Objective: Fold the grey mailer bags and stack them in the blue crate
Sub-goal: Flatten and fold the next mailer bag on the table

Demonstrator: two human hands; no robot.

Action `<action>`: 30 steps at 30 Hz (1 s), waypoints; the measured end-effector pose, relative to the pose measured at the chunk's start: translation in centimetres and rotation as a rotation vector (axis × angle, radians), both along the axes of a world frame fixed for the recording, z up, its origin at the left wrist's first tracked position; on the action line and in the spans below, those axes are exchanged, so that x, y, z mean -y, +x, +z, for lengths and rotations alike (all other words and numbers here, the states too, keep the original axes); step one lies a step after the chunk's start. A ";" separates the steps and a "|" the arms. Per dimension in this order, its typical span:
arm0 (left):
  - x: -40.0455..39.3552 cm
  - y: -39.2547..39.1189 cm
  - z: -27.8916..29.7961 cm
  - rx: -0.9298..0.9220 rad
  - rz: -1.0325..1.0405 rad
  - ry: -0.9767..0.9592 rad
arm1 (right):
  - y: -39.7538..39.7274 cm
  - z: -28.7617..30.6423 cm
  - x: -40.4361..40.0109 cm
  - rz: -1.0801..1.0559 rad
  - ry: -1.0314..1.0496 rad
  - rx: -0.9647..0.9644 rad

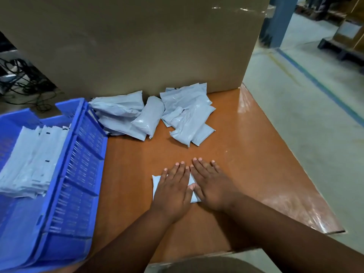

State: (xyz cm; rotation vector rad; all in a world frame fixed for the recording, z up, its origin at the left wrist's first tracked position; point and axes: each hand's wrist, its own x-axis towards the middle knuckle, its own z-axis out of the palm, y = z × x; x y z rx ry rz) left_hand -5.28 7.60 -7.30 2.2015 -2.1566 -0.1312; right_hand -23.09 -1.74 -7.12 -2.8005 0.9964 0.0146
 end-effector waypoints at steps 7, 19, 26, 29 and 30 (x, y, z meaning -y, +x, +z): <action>0.3 0.4 0.1 -0.002 -0.001 0.069 | 0.1 0.4 0.0 0.019 0.014 -0.051; -4.1 -4.2 2.2 0.061 0.038 0.057 | -4.3 1.3 -4.7 0.048 -0.051 0.011; -5.0 -2.9 1.6 0.062 0.103 0.118 | -4.5 0.8 -4.2 -0.002 0.012 -0.048; -5.2 -2.5 1.6 0.052 0.102 0.114 | -4.4 0.6 -4.1 -0.008 0.024 -0.048; -5.1 -2.4 1.5 0.058 0.095 0.113 | -4.3 0.5 -4.1 -0.012 0.025 -0.043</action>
